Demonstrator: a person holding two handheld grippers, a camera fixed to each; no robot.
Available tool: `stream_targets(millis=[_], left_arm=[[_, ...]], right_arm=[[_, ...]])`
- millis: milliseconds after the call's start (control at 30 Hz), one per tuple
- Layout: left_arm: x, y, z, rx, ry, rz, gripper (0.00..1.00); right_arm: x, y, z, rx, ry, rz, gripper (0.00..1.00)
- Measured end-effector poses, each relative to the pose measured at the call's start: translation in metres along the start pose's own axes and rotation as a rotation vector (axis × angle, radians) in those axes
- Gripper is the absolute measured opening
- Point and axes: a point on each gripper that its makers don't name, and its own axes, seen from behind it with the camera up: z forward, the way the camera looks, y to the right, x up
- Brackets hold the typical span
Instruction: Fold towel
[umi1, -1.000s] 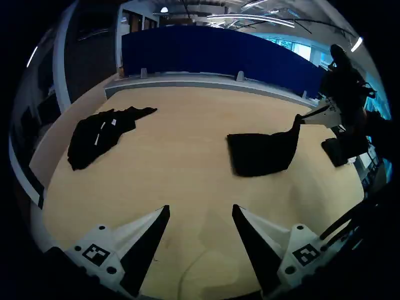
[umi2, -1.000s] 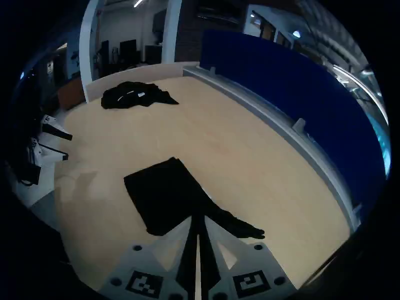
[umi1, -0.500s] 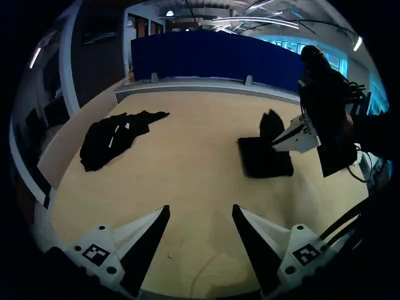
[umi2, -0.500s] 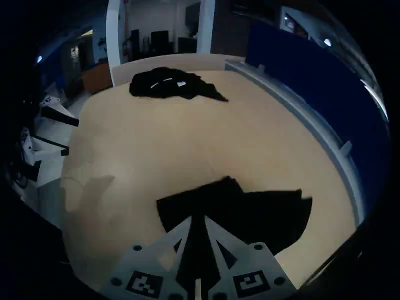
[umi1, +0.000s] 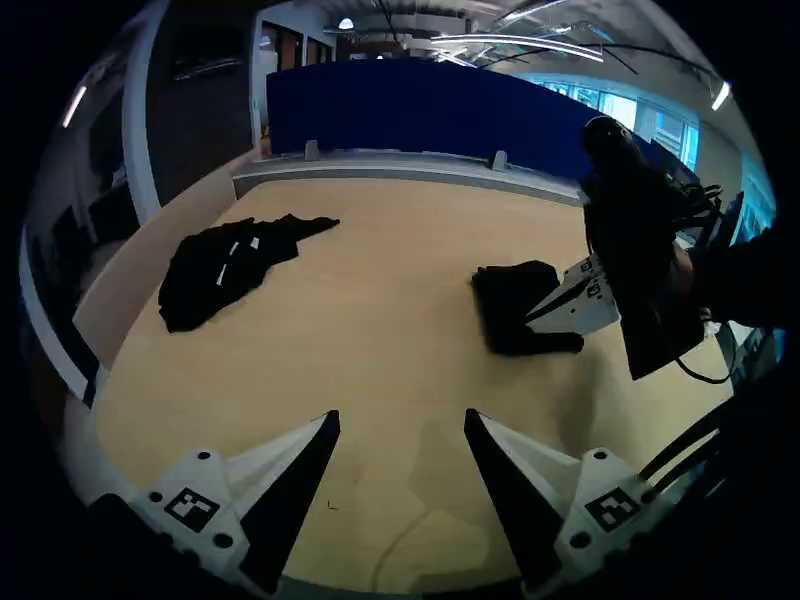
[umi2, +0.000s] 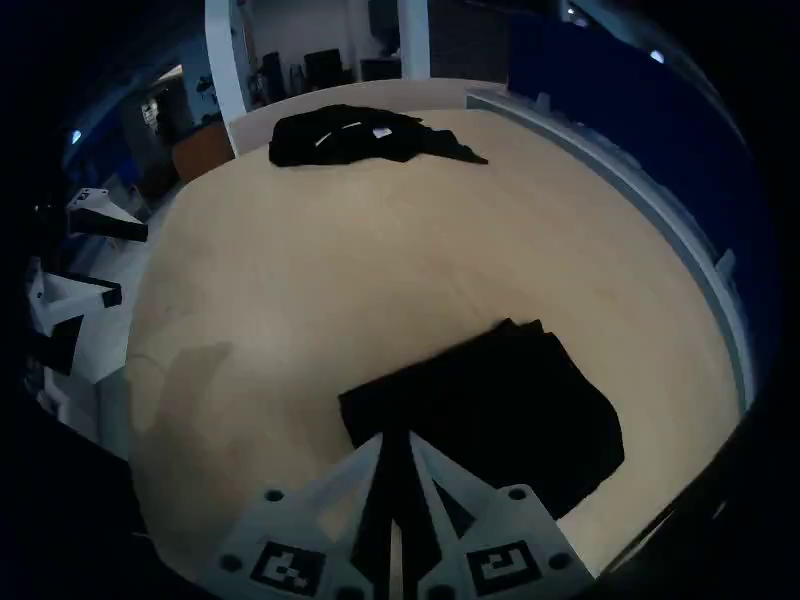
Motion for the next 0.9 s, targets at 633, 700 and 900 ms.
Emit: stream_targets(millis=[633, 700, 900], left_arm=[[0.001, 0.001, -0.002, 0.002, -0.001, 0.012, 0.93], [0.001, 0.002, -0.002, 0.001, 0.0, 0.015, 0.93], [0.002, 0.004, -0.001, -0.004, 0.0, 0.019, 0.93]], right_arm=[[-0.038, 0.017, -0.045, -0.091, 0.008, 0.064, 0.7], [-0.047, 0.018, -0.05, -0.098, 0.002, 0.077, 0.7], [-0.071, 0.02, -0.062, -0.121, -0.014, 0.113, 0.7]])
